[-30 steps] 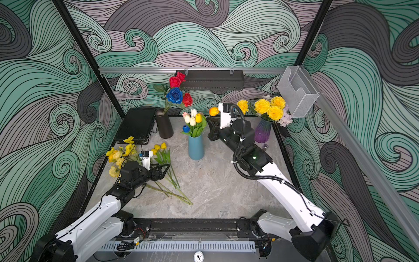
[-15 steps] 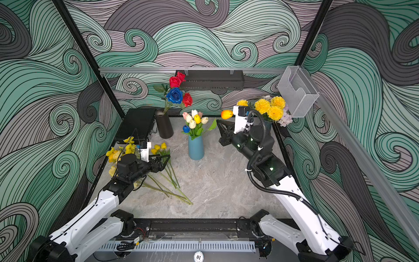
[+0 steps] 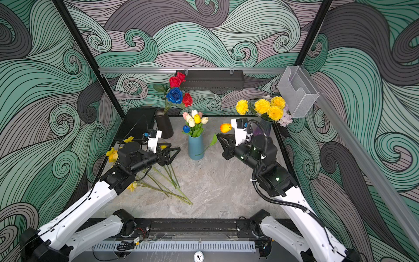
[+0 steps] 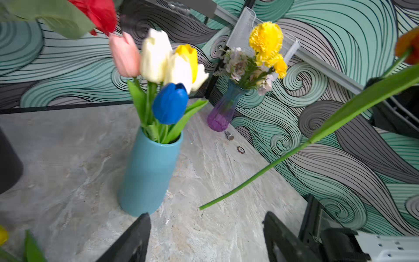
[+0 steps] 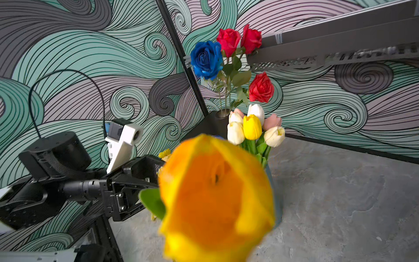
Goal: Pick out yellow flowers from the vase
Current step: Pick up the flower from the vase, then place the flower at the center of the board.
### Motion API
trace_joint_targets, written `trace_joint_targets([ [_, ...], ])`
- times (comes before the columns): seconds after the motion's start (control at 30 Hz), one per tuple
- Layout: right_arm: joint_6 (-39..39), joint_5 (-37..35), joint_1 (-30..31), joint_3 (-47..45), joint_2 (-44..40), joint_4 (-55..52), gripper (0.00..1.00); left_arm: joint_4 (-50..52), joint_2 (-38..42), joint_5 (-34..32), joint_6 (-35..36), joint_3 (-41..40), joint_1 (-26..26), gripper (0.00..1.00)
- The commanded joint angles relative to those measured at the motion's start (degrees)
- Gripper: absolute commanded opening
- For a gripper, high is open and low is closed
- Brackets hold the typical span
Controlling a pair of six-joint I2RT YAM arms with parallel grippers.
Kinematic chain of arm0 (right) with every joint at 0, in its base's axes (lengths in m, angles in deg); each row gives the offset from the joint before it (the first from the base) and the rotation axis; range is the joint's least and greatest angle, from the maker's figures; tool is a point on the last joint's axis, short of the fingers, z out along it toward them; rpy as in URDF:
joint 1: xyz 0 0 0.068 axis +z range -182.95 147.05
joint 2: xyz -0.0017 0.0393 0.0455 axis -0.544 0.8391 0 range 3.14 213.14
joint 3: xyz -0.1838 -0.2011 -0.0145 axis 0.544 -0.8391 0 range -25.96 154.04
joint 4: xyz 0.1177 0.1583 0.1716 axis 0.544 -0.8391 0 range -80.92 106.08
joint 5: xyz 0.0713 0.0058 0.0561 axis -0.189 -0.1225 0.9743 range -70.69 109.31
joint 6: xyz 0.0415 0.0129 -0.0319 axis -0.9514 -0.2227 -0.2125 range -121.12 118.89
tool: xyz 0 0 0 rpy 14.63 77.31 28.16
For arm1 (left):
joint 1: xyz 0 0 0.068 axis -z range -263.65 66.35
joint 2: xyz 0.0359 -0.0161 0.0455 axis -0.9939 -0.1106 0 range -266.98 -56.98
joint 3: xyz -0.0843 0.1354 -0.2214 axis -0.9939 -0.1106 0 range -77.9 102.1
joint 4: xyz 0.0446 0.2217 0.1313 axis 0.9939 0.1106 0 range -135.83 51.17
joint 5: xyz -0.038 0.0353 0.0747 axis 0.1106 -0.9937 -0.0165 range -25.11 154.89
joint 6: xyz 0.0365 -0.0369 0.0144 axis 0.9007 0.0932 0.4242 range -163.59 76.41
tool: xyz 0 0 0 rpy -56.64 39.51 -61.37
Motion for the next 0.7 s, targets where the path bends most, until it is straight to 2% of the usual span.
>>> trace_joint_targets([
  [0.0,2.2,5.31,-0.33,-0.77,0.67,0.92,0.0,3.49,-1.63,5.14,5.94,1.97,1.42,0.74],
  [0.2,0.9,9.56,-0.34,-2.38,2.27,3.37,0.0,3.05,-5.06,9.5,7.98,2.66,4.28,0.68],
  [0.43,-0.92,13.46,-0.33,-3.6,4.2,5.53,0.0,1.75,-8.86,10.63,10.7,3.63,7.89,0.62],
  [0.67,-1.98,16.0,-0.19,-3.9,5.4,6.67,0.0,5.19,-15.04,12.32,13.94,8.26,11.13,0.43],
])
